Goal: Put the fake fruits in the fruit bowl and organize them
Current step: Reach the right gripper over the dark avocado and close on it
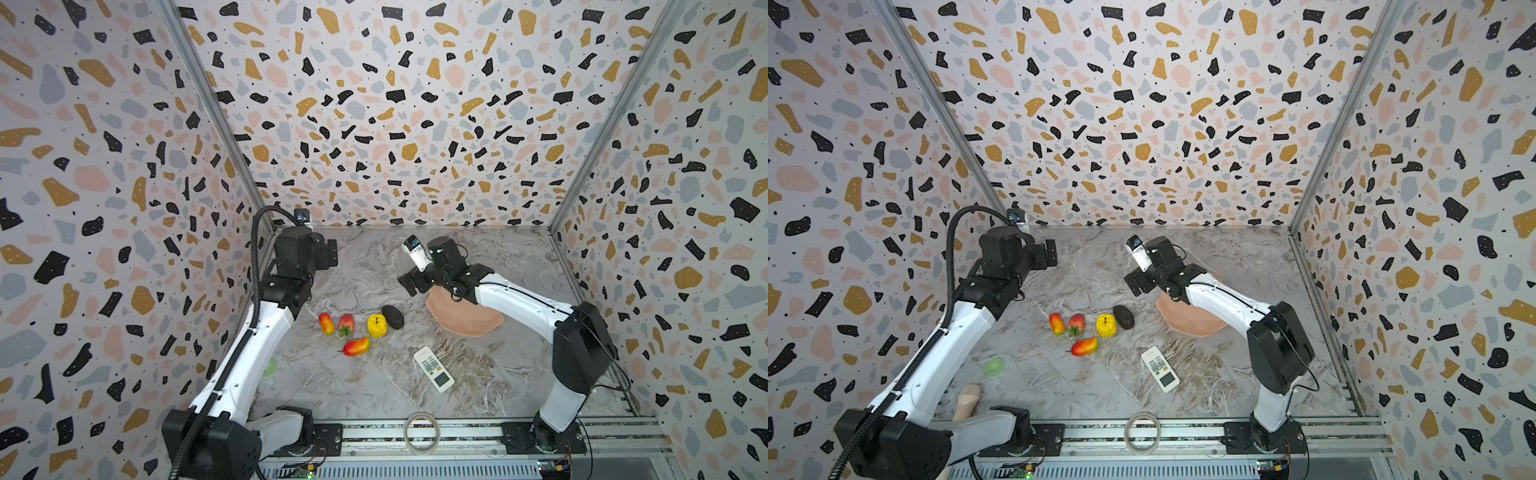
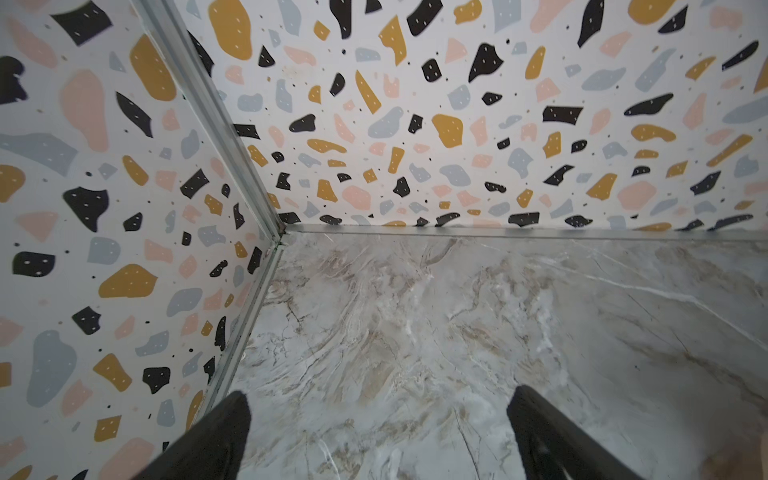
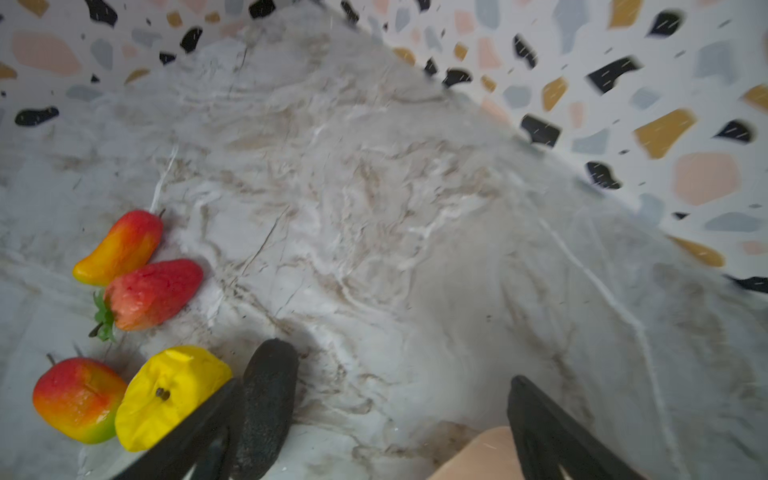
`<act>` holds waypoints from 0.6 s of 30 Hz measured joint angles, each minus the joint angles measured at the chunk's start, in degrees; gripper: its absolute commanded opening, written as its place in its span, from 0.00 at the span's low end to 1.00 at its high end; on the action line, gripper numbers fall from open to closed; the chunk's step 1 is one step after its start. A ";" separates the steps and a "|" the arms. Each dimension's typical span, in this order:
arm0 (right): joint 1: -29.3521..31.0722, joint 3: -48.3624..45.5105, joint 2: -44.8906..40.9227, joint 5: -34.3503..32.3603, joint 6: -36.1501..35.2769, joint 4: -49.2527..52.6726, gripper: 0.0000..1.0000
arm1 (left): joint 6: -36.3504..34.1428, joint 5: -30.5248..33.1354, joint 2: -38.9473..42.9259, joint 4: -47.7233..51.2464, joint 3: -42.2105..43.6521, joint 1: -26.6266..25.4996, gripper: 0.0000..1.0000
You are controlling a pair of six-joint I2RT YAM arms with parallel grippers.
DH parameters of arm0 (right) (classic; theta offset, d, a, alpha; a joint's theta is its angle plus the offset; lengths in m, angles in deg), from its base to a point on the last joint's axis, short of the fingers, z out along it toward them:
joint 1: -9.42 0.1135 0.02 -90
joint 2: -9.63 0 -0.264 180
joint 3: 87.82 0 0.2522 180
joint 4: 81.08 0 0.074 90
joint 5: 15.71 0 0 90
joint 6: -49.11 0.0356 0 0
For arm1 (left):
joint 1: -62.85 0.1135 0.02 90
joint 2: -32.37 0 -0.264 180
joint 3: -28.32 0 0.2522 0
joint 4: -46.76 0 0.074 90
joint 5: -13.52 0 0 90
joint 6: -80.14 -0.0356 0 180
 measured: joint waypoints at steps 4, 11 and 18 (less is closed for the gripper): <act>2.75 4.79 5.95 -0.24 0.50 8.13 0.96 | -1.18 -4.81 -0.13 5.09 0.00 0.31 1.00; 5.40 8.07 8.68 0.68 0.68 15.80 0.81 | -2.05 -9.68 1.29 7.43 3.43 1.20 1.00; 6.01 8.07 10.75 3.19 1.55 17.64 0.74 | -2.10 -11.93 2.75 7.26 3.65 2.51 1.00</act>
